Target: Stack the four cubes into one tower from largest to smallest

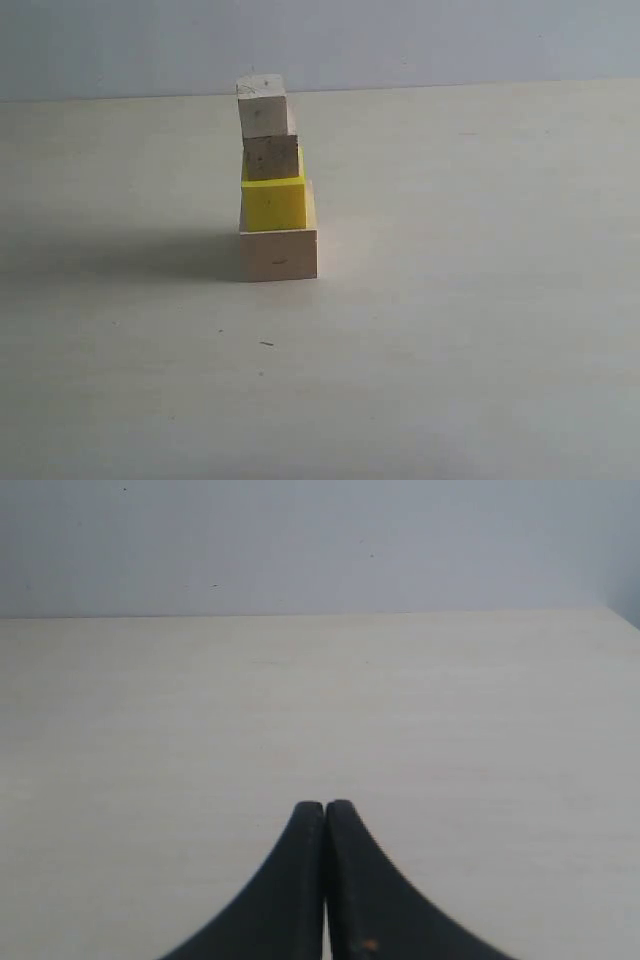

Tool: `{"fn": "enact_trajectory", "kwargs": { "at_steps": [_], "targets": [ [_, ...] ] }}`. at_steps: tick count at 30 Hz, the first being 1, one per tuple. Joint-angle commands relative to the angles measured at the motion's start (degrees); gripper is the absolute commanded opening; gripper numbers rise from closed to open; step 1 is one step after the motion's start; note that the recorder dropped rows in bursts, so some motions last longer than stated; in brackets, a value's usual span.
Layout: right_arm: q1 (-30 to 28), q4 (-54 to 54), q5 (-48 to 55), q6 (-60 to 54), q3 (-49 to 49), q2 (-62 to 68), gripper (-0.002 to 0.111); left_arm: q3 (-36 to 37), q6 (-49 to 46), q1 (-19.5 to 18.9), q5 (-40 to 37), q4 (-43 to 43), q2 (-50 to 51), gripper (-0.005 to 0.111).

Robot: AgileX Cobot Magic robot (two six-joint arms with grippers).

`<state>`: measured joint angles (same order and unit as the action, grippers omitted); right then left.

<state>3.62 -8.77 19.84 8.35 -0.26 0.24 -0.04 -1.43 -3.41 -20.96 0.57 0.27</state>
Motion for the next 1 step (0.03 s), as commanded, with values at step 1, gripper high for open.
{"fn": "enact_trajectory", "kwargs": {
  "at_steps": [1],
  "targets": [
    [0.2,-0.2,-0.3,-0.4,0.3,-0.2,0.000,0.0,0.2,0.3,0.5,0.0,-0.3,0.000]
  ]
}}
